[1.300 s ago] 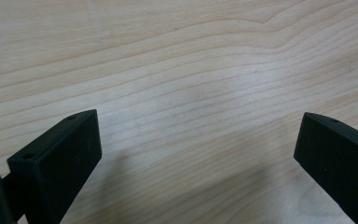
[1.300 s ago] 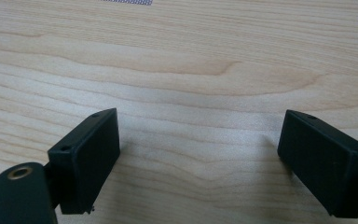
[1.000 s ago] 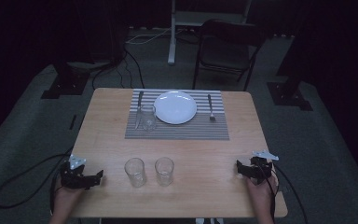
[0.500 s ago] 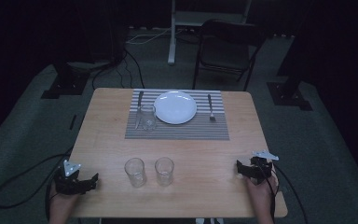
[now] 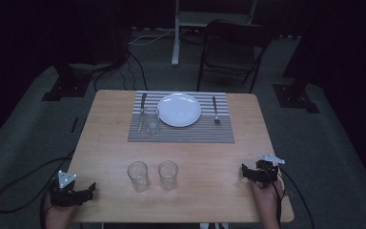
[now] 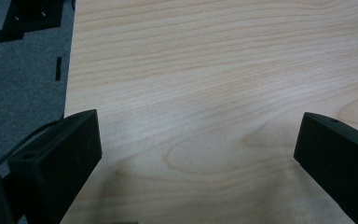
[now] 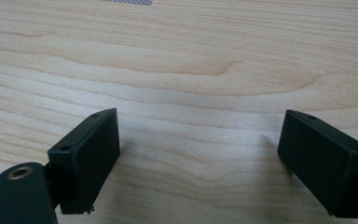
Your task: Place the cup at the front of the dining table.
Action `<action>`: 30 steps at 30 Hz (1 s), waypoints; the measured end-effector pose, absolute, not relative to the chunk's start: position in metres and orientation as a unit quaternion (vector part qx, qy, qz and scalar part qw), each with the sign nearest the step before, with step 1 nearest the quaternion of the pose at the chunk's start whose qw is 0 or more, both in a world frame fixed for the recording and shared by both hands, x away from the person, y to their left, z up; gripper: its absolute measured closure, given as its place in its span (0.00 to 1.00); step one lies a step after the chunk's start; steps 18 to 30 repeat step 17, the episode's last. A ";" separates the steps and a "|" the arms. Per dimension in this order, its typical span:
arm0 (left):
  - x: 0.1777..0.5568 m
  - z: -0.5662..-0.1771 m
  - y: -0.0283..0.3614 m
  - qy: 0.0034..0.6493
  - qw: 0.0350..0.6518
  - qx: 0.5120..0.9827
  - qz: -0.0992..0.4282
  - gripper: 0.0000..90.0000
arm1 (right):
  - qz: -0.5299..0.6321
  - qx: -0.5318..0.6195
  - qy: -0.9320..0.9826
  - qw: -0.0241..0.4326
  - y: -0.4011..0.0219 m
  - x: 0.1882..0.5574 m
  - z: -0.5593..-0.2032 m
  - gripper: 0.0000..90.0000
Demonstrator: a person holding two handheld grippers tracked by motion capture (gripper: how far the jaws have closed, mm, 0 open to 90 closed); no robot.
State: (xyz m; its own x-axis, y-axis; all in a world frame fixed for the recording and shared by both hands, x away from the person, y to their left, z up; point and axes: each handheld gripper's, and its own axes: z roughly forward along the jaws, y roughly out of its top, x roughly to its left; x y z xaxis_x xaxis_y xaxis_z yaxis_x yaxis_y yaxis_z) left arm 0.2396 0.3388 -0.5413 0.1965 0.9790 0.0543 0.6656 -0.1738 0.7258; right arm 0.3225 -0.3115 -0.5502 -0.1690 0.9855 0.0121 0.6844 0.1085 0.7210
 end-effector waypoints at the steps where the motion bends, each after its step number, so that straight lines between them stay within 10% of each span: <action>1: 0.238 -0.541 0.339 0.575 0.288 0.716 0.270 0.01 | 0.303 0.595 0.702 0.248 -0.311 0.323 -0.550 0.14; 30: 0.236 -0.543 0.347 0.587 0.301 0.709 0.250 0.01 | 0.303 0.595 0.702 0.248 -0.311 0.323 -0.550 0.14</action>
